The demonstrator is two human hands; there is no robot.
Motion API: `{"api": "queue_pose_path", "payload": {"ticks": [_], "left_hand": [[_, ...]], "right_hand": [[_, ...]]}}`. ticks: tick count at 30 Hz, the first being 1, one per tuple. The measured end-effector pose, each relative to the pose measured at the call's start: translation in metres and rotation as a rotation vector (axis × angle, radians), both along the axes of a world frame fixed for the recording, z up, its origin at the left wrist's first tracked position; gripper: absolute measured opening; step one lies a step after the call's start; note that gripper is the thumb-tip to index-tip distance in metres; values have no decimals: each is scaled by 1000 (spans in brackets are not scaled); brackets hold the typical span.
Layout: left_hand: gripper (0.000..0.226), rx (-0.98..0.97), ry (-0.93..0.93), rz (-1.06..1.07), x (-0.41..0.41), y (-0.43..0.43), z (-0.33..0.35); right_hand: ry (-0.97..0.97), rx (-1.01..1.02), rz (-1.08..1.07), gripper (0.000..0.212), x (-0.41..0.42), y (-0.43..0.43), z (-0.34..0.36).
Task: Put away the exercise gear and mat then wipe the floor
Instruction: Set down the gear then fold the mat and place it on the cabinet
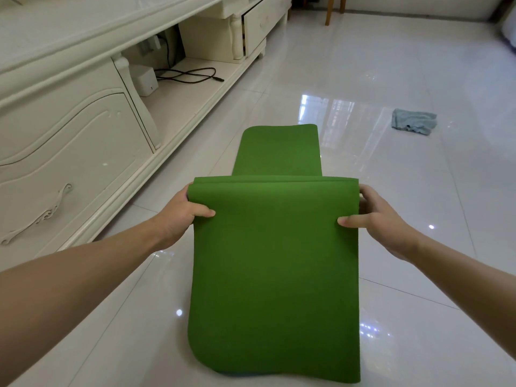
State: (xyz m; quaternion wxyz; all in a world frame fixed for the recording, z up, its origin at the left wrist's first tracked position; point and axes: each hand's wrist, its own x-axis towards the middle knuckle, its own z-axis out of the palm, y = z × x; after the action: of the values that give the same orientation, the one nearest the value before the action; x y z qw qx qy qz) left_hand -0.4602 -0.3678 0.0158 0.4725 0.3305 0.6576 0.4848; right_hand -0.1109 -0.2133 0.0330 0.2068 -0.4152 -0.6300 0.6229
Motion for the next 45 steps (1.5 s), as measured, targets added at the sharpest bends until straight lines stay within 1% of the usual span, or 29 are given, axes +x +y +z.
{"api": "queue_pose_path", "payload": {"ticks": [3,4,6,8,9,12,14,21,26,31,34,40,45], "left_hand": [[69,8,-20,22,-1,1,-10],[68,12,-20,22,-1,2,-12],[64,21,-6,8,0,1,-18],[60,20,11,-19,1,-2,-24],[62,15,22,-34,1,-4,-26],[87,-10,63,-70,1,-8,-31],[92,-28,83,-73,1,-10,-33],[84,29,108,-36,1,-11,-33],[81,23,118,-44,3,-14,-27],[68,10,107,-47,5,-20,-20],[65,-14,95,-74,5,-23,-15],[63,-34,61,-82,2,-32,-15],[70,-44,132,-73,0,-35,-16]], "right_hand": [[-50,-33,74,84,2,-3,-7],[-63,-32,81,89,2,-3,-10],[-66,-26,70,91,1,-3,-13],[-56,-22,45,90,0,-3,-15],[-54,-22,34,89,-1,-3,-16],[-59,-28,22,87,-2,-4,-23],[-67,-34,20,86,-1,-6,-28],[-76,-10,13,79,5,-6,-34],[-83,11,6,77,8,-9,-31],[-76,-12,20,72,8,-14,-21],[-81,-40,21,66,10,-17,-18],[-80,-55,33,64,8,-21,-18],[-79,-27,39,69,7,-23,-22]]}}
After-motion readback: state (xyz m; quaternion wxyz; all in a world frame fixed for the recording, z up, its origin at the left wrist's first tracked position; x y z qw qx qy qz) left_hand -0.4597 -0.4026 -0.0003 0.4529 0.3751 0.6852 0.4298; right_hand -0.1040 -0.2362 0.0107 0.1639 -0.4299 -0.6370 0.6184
